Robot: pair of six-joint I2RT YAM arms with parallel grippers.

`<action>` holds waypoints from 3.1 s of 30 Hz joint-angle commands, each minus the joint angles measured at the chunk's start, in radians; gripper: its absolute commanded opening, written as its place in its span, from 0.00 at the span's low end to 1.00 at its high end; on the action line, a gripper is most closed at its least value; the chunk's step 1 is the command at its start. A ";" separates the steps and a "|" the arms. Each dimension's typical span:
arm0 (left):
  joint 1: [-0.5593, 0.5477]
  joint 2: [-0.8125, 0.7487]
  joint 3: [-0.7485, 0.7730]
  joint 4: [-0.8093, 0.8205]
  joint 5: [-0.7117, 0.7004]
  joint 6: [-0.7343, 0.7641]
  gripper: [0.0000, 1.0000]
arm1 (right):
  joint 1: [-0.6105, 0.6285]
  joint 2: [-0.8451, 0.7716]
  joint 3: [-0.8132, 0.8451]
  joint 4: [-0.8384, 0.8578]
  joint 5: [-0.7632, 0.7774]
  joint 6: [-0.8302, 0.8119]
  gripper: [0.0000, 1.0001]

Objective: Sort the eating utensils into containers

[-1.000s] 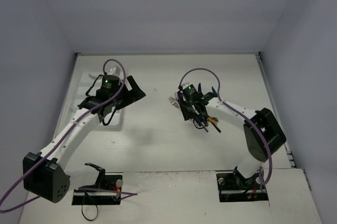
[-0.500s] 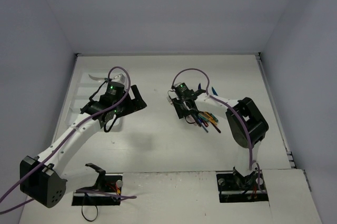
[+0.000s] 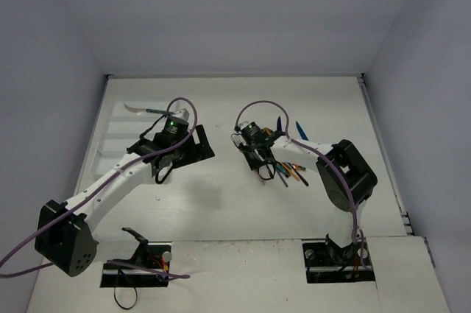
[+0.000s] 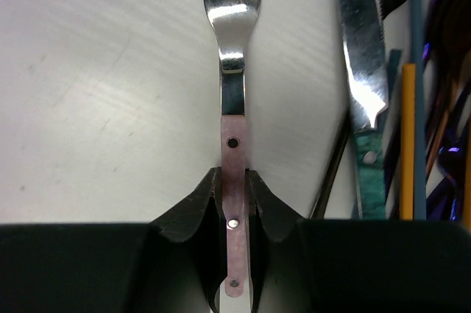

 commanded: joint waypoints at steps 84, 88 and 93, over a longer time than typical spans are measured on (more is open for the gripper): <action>0.680 0.659 0.381 0.826 -0.067 -0.418 0.74 | -0.058 -0.585 -0.157 -0.081 0.307 0.035 0.68; 0.680 0.592 0.407 0.694 -0.050 -0.303 0.80 | -0.075 -0.548 -0.146 -0.088 0.292 0.033 0.65; 0.679 0.522 0.436 0.508 -0.064 -0.161 0.82 | -0.090 -0.481 -0.128 -0.092 0.239 0.044 0.63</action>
